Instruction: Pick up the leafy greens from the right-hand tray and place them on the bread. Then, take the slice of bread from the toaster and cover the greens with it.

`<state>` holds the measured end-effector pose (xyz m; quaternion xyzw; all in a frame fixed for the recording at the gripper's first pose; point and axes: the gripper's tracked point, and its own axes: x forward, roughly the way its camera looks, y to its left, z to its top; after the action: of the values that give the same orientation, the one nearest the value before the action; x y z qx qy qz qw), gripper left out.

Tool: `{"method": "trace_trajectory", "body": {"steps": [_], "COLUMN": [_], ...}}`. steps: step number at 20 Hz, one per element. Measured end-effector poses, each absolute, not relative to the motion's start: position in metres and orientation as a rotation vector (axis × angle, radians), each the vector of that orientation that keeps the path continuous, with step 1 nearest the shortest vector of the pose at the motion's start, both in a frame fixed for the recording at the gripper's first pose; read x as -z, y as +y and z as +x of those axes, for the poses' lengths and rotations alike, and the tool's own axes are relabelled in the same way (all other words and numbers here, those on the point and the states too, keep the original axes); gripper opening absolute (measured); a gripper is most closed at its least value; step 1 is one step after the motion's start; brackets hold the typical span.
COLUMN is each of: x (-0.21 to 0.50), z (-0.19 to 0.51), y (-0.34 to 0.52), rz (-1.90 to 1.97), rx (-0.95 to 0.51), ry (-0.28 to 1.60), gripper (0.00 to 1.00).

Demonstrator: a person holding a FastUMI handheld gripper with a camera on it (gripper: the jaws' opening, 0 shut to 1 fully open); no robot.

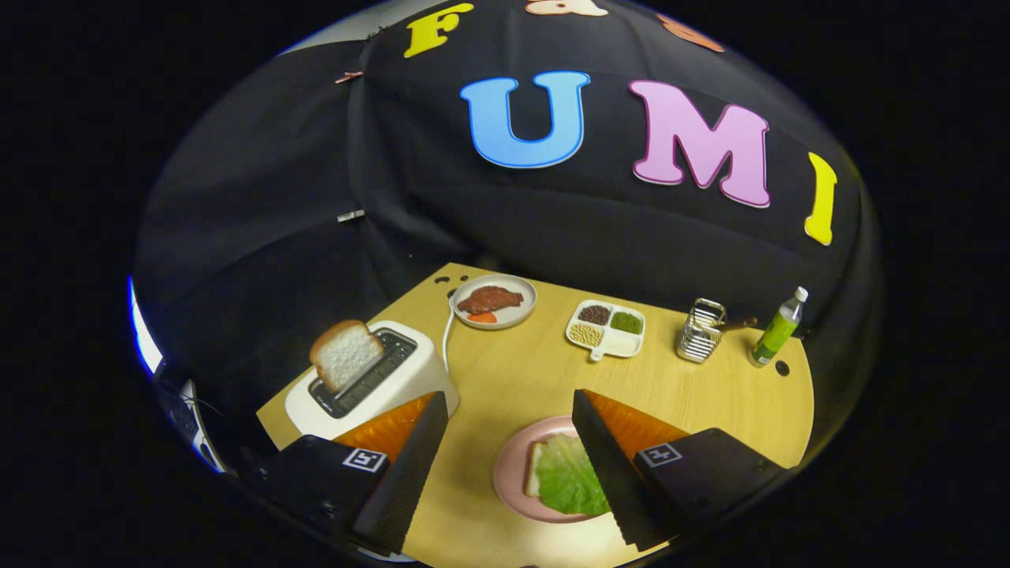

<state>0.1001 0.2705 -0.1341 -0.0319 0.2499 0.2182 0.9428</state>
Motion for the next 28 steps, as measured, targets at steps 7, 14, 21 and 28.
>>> {"method": "trace_trajectory", "body": {"steps": [7,14,21,28], "x": [0.081,0.094,0.145,0.190], "z": [0.096,0.079,0.084,0.093], "y": [0.357,0.440,0.482,0.496], "rz": [-0.062,-0.106,-0.200,-0.271], "rx": [-0.579,-0.694,-0.692,-0.645], "ry": [0.418,0.438,0.495,0.549], "gripper": [0.99,0.99,0.99,0.99]}}
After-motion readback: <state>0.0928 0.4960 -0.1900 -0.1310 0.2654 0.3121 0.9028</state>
